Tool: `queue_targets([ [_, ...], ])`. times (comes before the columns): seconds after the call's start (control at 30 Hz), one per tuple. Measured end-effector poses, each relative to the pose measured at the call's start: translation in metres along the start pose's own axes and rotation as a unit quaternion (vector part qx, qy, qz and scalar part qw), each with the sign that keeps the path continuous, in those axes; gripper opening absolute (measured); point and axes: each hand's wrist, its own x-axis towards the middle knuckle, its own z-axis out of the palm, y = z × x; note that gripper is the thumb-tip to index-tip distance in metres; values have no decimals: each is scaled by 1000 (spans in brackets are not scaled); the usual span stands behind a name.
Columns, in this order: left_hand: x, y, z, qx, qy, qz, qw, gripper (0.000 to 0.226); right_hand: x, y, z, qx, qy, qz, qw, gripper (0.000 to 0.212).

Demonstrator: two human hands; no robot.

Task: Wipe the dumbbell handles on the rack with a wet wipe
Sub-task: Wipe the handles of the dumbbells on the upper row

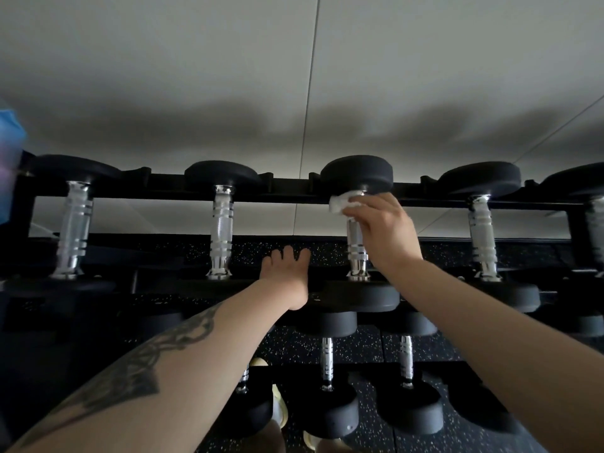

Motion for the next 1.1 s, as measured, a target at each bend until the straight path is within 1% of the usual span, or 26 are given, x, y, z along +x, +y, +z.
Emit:
queue_targets([
  [0.03, 0, 0, 1, -1, -2, 1, 1000, 72, -10, -2, 1, 18, -8, 11, 1000, 29],
  [0.07, 0, -1, 1, -1, -2, 2, 1000, 70, -19, -3, 0, 31, -31, 3, 999, 30],
  [0.13, -1, 0, 1, 0, -1, 0, 1000, 68, -29, -3, -8, 37, -93, -32, 995, 32],
  [0.17, -1, 0, 0, 0, -1, -1, 1000, 69, -25, 0, -11, 34, -108, -41, 993, 33],
  [0.2, 0, 1, 0, 0, -2, -2, 1000, 70, -17, 2, -13, 30, -105, -40, 993, 37],
  [0.27, 0, 1, 0, 3, -4, -5, 1000, 72, 2, 3, -15, 21, -71, -12, 997, 44],
  [0.3, 0, 2, 0, 5, -3, -6, 1000, 73, 7, 3, -16, 22, -62, 3, 998, 42],
  [0.33, 0, 2, 1, 6, -2, -7, 1000, 72, 6, 2, -16, 18, -71, -4, 997, 36],
  [0.37, 0, 1, 2, 8, 0, -7, 1000, 72, 1, 0, -18, 7, -100, -28, 995, 32],
  [0.43, 1, 1, 3, 10, 10, -6, 1000, 70, -19, -2, -23, 5, -207, -69, 976, 31],
  [0.5, 2, 2, 4, 8, 18, -7, 1000, 67, -27, 4, -33, 28, -296, -51, 953, 35],
  [0.53, 1, 2, 5, 7, 21, -9, 1000, 67, -23, 9, -37, 34, -315, -31, 948, 34],
  [0.57, 0, 2, 6, 7, 25, -11, 1000, 66, -17, 14, -39, 43, -308, -12, 950, 33],
  [0.6, 0, 3, 7, 8, 31, -13, 999, 66, -12, 16, -38, 55, -271, 4, 961, 32],
  [0.63, -1, 3, 8, 10, 39, -14, 999, 66, -7, 17, -35, 71, -213, 32, 974, 31],
  [0.67, -1, 3, 9, 11, 50, -15, 999, 65, -5, 16, -31, 89, -152, 81, 981, 31],
  [0.7, -1, 3, 11, 11, 60, -17, 998, 64, -7, 12, -26, 109, -103, 141, 979, 31],
  [0.73, -2, 3, 12, 10, 67, -19, 998, 63, -11, 8, -23, 125, -71, 191, 971, 30],
  [0.77, -1, 3, 14, 8, 72, -20, 997, 63, -19, 4, -21, 133, -62, 219, 965, 28],
  [0.8, -1, 4, 14, 5, 77, -22, 997, 62, -29, 3, -20, 140, -79, 233, 959, 27],
  [0.87, -2, 5, 15, 3, 81, -28, 996, 63, -44, 7, -26, 165, -167, 260, 937, 26],
  [0.93, -2, 6, 15, 4, 73, -37, 997, 67, -47, 13, -34, 178, -260, 267, 911, 20],
  [0.97, -1, 7, 14, 5, 67, -42, 997, 69, -43, 17, -37, 186, -289, 268, 900, 15],
  [1.0, -1, 8, 13, 7, 61, -47, 997, 71, -36, 19, -40, 212, -300, 279, 887, 9],
  [1.03, 0, 8, 11, 10, 52, -52, 997, 71, -30, 19, -39, 261, -295, 310, 865, 6],
  [1.1, 0, 9, 10, 15, 35, -62, 997, 72, -26, 17, -31, 377, -230, 410, 798, 10],
])
